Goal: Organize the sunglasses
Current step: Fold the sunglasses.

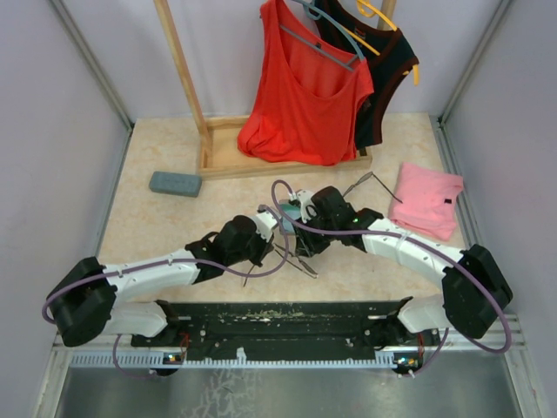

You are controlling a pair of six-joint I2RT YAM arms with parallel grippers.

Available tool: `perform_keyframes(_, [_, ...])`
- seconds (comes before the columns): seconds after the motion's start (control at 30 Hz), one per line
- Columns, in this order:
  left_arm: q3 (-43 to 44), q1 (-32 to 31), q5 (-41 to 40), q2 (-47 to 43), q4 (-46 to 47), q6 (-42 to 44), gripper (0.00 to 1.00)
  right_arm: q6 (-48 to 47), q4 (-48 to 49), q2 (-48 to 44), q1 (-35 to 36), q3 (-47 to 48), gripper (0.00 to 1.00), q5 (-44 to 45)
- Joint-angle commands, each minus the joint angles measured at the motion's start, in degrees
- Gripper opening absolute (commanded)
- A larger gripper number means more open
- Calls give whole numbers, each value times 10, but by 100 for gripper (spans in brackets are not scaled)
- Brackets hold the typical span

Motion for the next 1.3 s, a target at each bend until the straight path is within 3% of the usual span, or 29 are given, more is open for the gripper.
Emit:
perform_keyframes(0.0, [20, -4, 17, 3, 14, 7, 0, -21, 17, -10, -4, 28, 34, -15])
perform_keyframes(0.2, [22, -4, 16, 6, 11, 7, 0, -23, 34, -23, -4, 20, 37, -68])
perform_keyframes(1.27, [29, -4, 9, 9, 8, 0, 0, 14, 57, -44, -4, -31, 38, -78])
